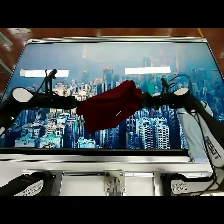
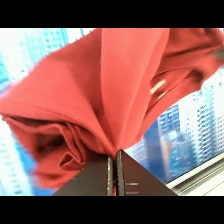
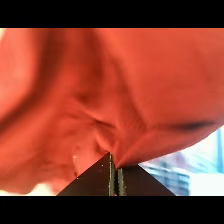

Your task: Fold the shirts.

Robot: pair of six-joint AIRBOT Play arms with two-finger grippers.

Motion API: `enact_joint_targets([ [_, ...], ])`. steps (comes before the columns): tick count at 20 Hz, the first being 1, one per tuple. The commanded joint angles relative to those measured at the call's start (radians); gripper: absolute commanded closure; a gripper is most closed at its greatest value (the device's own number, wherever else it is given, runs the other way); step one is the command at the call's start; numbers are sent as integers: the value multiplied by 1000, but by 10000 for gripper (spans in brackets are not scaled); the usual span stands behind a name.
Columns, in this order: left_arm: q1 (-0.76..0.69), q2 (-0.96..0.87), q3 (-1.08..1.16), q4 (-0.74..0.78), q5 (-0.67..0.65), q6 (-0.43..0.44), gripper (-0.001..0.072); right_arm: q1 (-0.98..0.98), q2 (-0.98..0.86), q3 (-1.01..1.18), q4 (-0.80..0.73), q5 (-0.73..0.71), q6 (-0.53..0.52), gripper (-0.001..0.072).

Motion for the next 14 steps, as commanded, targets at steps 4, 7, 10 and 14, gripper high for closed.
enact_joint_targets([
  [4,66,85,426,169,-332,17,662,-116,393,308,5,204,-136,651],
  [7,68,178,637,174,-344,6,662,-129,560,431,-16,190,-82,651],
  [10,69,269,753,256,-346,-47,662,-129,684,458,-80,201,3,651],
  [14,69,378,758,415,-413,-81,662,-129,768,459,-234,308,163,651],
])
